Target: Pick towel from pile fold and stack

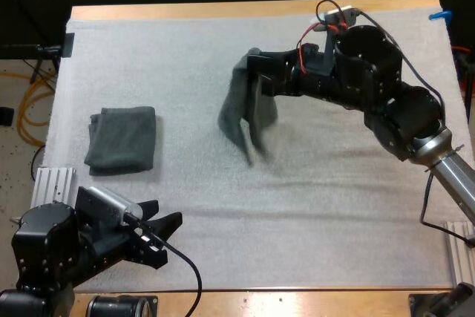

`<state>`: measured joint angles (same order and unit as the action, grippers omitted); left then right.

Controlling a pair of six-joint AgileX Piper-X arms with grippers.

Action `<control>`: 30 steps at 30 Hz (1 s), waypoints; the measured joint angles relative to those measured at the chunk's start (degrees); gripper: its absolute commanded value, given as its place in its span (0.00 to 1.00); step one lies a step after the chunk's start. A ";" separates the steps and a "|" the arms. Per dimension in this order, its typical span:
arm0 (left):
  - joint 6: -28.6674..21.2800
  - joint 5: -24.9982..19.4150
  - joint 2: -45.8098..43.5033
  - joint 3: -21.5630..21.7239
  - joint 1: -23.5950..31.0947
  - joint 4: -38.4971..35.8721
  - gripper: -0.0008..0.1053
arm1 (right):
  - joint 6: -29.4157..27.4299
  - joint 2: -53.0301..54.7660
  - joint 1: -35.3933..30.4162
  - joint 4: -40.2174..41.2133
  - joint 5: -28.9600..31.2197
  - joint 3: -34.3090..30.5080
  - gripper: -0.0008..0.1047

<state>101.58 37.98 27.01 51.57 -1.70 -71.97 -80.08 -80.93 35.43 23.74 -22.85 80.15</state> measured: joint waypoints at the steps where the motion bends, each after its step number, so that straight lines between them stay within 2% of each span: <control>1: 0.00 0.00 0.00 0.00 0.00 0.11 0.49 | -0.08 -0.34 0.00 1.02 -0.06 0.05 0.01; 5: 0.00 0.00 0.00 0.00 0.00 0.11 0.49 | -4.68 -3.50 0.00 9.76 2.16 -0.39 0.01; 8: -0.39 0.00 0.00 0.00 0.00 0.11 0.49 | -7.04 -6.60 -0.47 13.64 6.13 -4.09 0.01; 12: -0.95 0.00 0.00 0.00 0.00 0.11 0.49 | -8.30 -10.33 -1.81 17.95 6.07 -9.57 0.01; 15: -1.09 0.00 0.00 0.00 0.00 0.11 0.49 | -12.14 -10.73 -1.96 23.06 7.11 -13.74 0.01; 19: -1.33 0.00 0.00 0.00 0.00 0.11 0.49 | -16.26 -10.77 -2.02 28.67 14.38 -18.68 0.01; 23: -1.33 0.00 0.00 0.00 0.00 0.11 0.49 | -18.11 -10.82 -3.62 31.08 22.40 -23.63 0.01; 30: -1.33 0.00 0.00 -0.36 0.00 3.55 0.49 | -18.93 -7.83 -9.46 31.57 24.84 -28.34 0.01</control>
<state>100.25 37.98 27.01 51.20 -1.70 -68.42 -99.00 -88.76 25.97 55.30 1.99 51.81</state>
